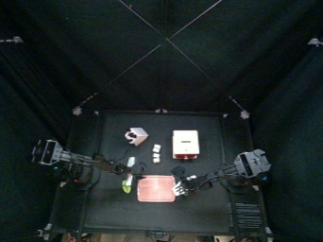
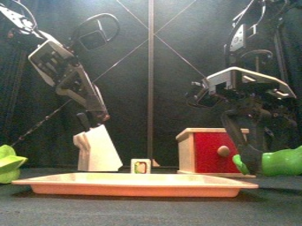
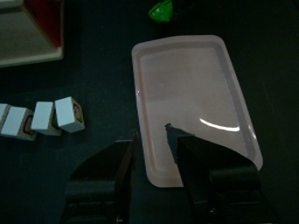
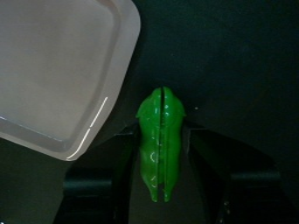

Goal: Put peas on plate

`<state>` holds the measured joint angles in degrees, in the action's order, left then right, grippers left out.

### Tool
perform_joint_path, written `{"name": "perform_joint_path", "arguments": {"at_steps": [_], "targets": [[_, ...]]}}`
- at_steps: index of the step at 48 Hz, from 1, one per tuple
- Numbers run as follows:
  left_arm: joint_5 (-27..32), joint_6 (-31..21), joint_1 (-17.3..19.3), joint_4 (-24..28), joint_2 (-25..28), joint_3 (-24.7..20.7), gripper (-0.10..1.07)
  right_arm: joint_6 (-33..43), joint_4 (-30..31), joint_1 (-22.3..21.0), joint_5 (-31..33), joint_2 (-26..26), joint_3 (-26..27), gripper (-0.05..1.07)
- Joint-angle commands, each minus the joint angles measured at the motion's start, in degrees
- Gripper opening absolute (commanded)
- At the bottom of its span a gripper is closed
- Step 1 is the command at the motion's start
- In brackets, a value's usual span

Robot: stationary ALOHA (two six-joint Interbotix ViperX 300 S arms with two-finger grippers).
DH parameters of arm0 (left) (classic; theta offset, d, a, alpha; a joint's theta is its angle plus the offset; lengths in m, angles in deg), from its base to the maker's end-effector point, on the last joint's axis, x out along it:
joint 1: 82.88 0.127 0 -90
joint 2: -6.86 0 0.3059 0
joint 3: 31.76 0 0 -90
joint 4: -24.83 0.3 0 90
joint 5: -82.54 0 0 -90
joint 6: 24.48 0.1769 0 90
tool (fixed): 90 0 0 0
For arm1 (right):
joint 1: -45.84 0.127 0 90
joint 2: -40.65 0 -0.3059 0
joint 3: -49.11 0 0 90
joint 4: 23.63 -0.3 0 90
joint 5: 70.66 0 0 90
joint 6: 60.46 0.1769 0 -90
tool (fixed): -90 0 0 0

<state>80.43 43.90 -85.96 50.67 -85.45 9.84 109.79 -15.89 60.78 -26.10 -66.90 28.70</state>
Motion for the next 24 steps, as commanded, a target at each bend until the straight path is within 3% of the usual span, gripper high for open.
{"name": "perform_joint_path", "arguments": {"at_steps": [1, 24], "targets": [[-1.14, 0.09, -0.09, 0.09, -1.41, -0.62, 0.74, -0.18, 0.26, 0.35, -0.62, 2.2, 1.41, 0.77], [-2.99, 0.0, 0.0, -0.09, -5.71, 3.08, 0.74, -0.35, 11.51, 0.26, -10.9, 0.44, 6.86, 0.77]]}}
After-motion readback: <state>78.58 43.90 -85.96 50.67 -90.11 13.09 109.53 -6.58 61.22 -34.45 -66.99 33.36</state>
